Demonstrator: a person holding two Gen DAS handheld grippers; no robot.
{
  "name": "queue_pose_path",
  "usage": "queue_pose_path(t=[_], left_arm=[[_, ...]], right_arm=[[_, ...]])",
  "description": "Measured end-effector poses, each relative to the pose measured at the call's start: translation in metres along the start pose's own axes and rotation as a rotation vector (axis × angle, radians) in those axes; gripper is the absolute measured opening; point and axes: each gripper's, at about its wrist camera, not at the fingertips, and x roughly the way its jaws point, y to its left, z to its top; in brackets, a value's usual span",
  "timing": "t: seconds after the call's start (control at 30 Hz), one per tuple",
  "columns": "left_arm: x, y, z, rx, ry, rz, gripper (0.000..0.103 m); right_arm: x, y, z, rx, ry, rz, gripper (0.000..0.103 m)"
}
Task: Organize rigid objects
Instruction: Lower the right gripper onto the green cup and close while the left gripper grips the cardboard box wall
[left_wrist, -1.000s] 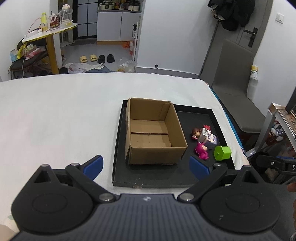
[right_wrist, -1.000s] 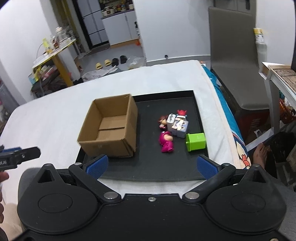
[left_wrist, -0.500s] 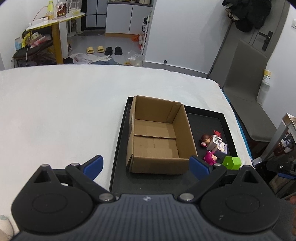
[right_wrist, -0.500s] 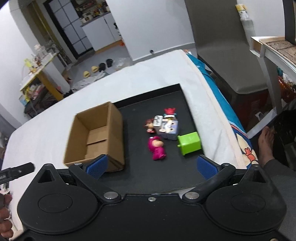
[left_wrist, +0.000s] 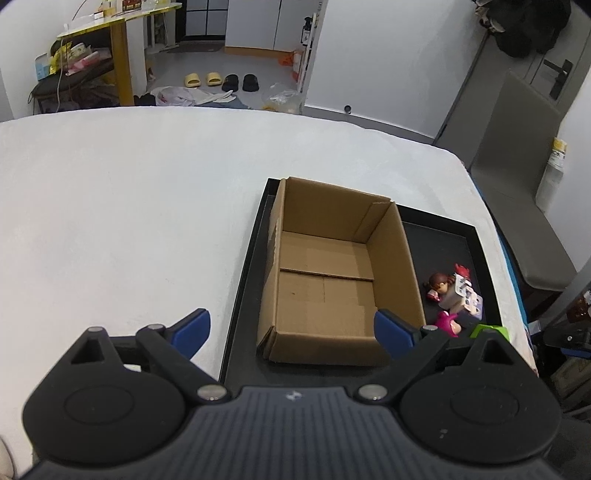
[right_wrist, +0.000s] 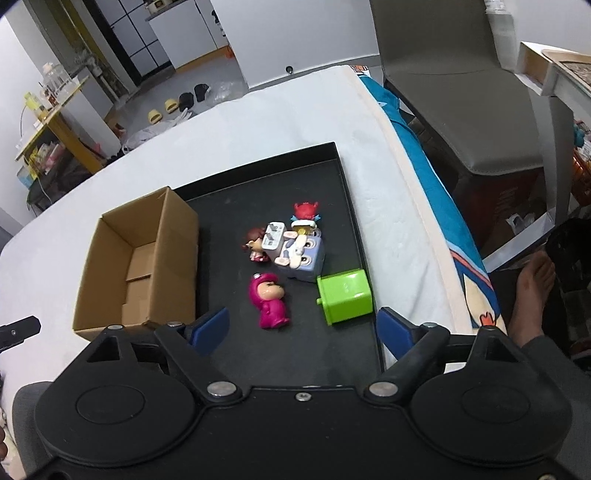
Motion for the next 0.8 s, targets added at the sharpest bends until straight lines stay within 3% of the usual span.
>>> queue_pose_path(t=[0.43,0.53,0.8], left_arm=[[0.04,0.009,0.007,-0.05,0.066,0.027,0.072],[0.048,0.012,0.007,-0.061,0.078,0.038,0.068],[0.071,0.016,0.006,-0.08,0.111,0.043,0.054]], right_arm=[[0.053,-0.013,0.036,-0.062,0.14,-0.042,0.077],[0.066,-0.016,0.039,-0.067,0.177,-0.029,0.071],[0.099,-0.025,0.041,-0.073,0.236,-0.056,0.068]])
